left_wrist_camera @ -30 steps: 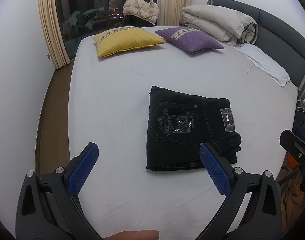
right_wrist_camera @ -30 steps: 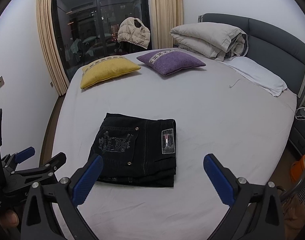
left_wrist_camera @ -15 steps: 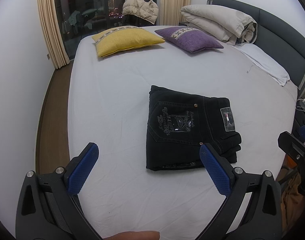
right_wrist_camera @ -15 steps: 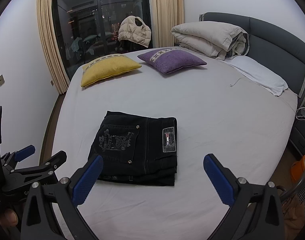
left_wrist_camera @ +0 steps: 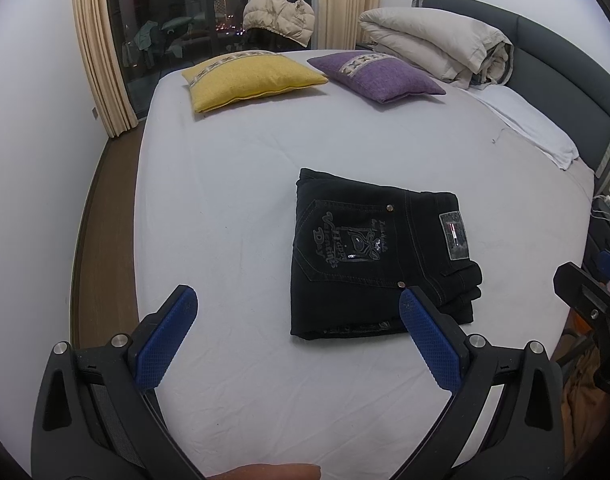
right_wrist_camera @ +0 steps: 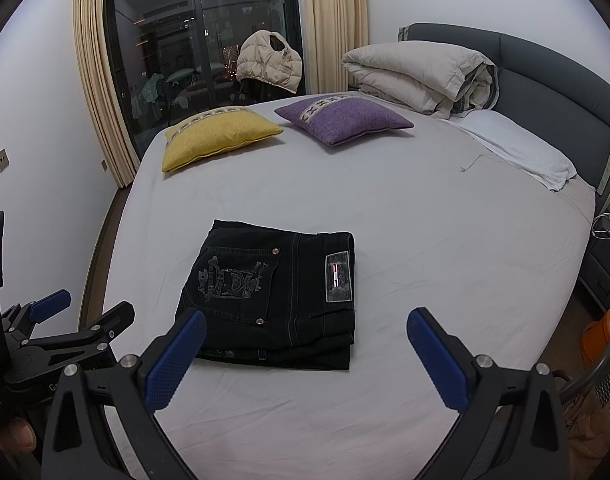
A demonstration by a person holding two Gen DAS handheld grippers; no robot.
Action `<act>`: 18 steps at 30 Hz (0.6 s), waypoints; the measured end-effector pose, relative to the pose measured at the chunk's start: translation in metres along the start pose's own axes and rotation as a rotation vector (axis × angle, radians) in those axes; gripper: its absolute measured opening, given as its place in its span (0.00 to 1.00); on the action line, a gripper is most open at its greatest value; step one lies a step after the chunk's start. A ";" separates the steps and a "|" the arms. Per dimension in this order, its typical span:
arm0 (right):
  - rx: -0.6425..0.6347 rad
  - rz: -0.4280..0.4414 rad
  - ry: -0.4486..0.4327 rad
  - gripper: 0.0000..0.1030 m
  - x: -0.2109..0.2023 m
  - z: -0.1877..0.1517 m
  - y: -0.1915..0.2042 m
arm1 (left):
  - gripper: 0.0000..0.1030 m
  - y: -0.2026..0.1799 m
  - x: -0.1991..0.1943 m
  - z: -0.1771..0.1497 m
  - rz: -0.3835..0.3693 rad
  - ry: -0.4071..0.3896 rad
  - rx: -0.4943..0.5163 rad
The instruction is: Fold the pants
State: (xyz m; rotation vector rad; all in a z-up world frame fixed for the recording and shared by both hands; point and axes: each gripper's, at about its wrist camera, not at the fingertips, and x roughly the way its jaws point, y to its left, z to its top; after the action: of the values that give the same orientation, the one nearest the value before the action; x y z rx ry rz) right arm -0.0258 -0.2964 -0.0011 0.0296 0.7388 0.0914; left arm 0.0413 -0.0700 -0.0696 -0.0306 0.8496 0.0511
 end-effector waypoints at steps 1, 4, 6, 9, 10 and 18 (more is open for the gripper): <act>0.000 0.001 0.000 1.00 0.000 0.000 0.000 | 1.00 0.000 0.000 0.000 -0.001 0.000 0.000; 0.000 0.000 0.001 1.00 0.000 0.000 0.000 | 1.00 0.000 0.000 -0.001 -0.001 0.000 0.001; 0.000 0.000 0.000 1.00 0.000 0.000 0.000 | 1.00 0.000 0.000 -0.001 -0.001 0.000 0.001; 0.000 0.000 0.000 1.00 0.000 0.000 0.000 | 1.00 0.000 0.000 -0.001 -0.002 0.000 0.001; 0.000 0.000 0.000 1.00 0.000 0.000 0.000 | 1.00 0.000 0.000 0.000 -0.002 0.000 0.001; -0.001 0.002 0.002 1.00 0.001 -0.003 0.000 | 1.00 0.001 0.001 -0.002 -0.004 0.001 0.004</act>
State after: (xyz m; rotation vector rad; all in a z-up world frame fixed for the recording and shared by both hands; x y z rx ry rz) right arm -0.0265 -0.2967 -0.0042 0.0297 0.7411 0.0941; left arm 0.0402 -0.0693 -0.0716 -0.0283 0.8510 0.0457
